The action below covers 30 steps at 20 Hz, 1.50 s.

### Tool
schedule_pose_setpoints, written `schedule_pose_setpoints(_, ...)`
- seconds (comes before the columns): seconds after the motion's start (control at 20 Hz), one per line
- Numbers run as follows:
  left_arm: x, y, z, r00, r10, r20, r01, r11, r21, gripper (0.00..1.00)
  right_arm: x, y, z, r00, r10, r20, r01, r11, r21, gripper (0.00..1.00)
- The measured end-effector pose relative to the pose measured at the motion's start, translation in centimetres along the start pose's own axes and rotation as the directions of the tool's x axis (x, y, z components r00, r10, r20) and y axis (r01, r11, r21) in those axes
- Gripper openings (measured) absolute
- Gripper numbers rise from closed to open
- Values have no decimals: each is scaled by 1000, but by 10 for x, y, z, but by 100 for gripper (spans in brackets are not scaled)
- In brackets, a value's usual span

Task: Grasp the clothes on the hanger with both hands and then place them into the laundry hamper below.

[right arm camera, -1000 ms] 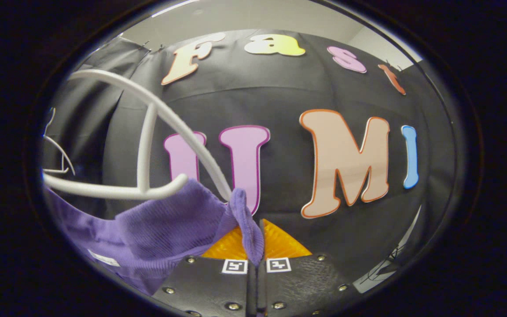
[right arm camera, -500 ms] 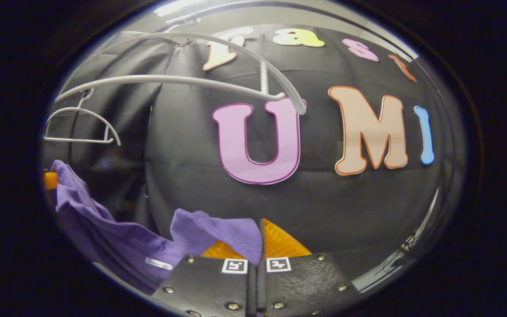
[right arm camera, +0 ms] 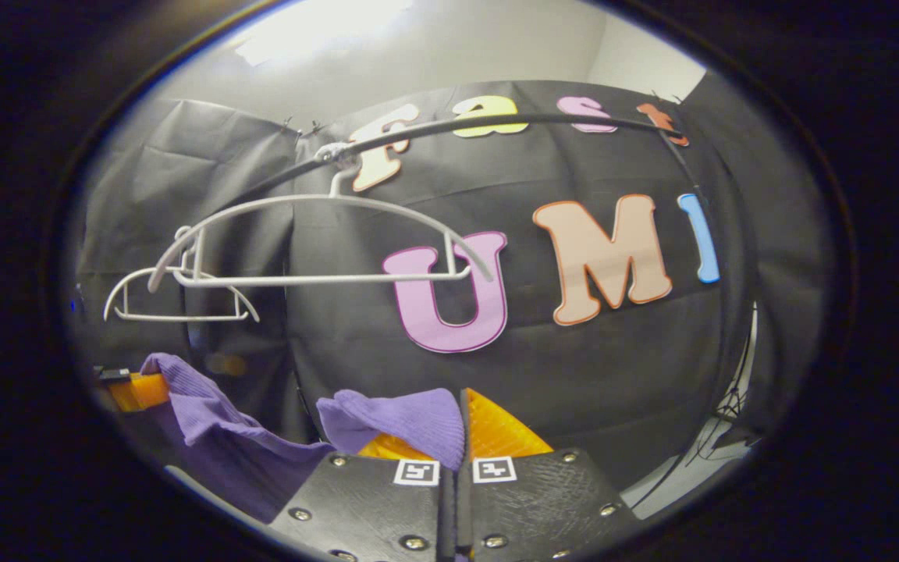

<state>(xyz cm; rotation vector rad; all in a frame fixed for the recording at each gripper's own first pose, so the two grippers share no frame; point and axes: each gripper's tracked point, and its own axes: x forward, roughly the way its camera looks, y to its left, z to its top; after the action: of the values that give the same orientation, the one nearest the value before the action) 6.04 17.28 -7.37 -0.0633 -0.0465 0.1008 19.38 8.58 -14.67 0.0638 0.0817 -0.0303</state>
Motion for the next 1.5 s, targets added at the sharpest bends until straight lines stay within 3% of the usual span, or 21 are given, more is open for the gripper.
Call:
schedule_pose_setpoints(0.45,-26,-120,13,988,-148,40,148,989,-8,2,-91,-47,26,999,-33,13,32,999,39,1)
schedule_pose_setpoints(0.75,-17,-182,-4,972,-235,28,234,972,8,2,-109,-75,26,997,-58,43,56,997,60,2)
schedule_pose_setpoints(1.1,22,-195,-66,971,-237,-42,238,971,9,2,-77,-94,-26,997,-72,-38,75,995,65,0)
schedule_pose_setpoints(1.5,60,-163,-172,980,-163,-111,168,985,34,2,-26,-96,-138,978,-32,-204,49,996,80,1)
